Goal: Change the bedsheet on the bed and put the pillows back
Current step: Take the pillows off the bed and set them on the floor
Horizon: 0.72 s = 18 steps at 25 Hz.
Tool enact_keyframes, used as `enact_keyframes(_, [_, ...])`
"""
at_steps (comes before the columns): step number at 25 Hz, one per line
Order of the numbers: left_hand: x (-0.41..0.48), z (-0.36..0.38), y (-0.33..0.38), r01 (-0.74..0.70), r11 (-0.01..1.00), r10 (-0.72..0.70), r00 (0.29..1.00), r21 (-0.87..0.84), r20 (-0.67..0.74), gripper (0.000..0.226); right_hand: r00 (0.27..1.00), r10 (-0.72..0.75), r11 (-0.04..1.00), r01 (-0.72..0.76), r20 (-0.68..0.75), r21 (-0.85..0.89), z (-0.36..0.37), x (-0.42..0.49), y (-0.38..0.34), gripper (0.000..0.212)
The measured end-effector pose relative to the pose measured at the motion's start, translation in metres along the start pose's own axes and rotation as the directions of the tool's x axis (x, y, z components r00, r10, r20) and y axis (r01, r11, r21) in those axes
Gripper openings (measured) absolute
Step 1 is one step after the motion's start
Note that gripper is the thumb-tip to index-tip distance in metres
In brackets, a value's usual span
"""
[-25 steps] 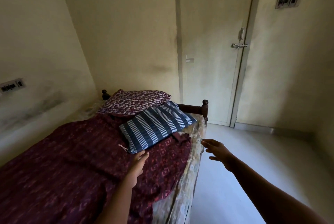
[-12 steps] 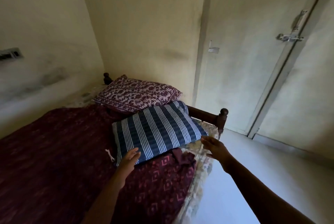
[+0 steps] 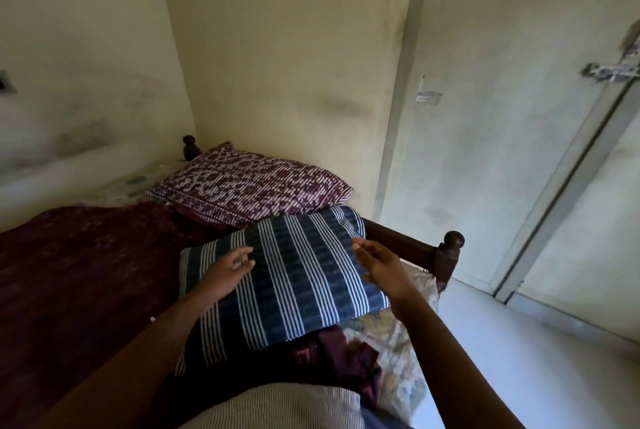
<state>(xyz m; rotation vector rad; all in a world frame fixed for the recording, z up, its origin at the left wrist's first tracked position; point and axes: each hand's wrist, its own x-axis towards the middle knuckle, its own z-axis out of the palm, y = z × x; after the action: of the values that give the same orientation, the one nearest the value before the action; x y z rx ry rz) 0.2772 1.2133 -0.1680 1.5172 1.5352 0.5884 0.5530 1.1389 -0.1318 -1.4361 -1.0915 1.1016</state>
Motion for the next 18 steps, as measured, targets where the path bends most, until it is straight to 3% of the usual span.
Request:
enact_keyframes(5, [0.18,-0.019,-0.037,-0.156,0.938,0.152,0.988,0.309,0.036,0.046,0.993,-0.025,1.0,0.026,-0.118,0.008,0.044,0.128,0.051,0.025])
enact_keyframes(8, [0.233,0.002,-0.071,-0.105,0.865,0.127,0.992,0.491,-0.011,0.057,0.984,0.008,0.996,0.007,-0.176,0.084,0.068,0.173,0.069,0.024])
enact_keyframes(10, [0.241,0.024,-0.097,-0.085,0.784,0.191,0.976,0.615,-0.107,0.058,0.983,0.018,0.994,0.002,-0.183,0.11,0.077,0.2,0.076,0.02])
enact_keyframes(16, [0.252,0.037,-0.116,-0.137,0.78,0.33,0.919,0.61,-0.216,0.069,0.983,0.15,0.966,-0.124,-0.105,0.228,0.097,0.32,0.071,0.008])
enact_keyframes(17, [0.254,0.038,-0.118,-0.125,0.784,0.313,0.926,0.608,-0.213,0.068,0.979,0.198,0.955,-0.183,-0.046,0.232,0.104,0.343,0.073,0.016])
enact_keyframes(18, [0.255,0.04,-0.119,-0.112,0.783,0.297,0.931,0.612,-0.21,0.066,0.961,0.277,0.934,-0.274,0.018,0.229,0.114,0.368,0.076,0.042])
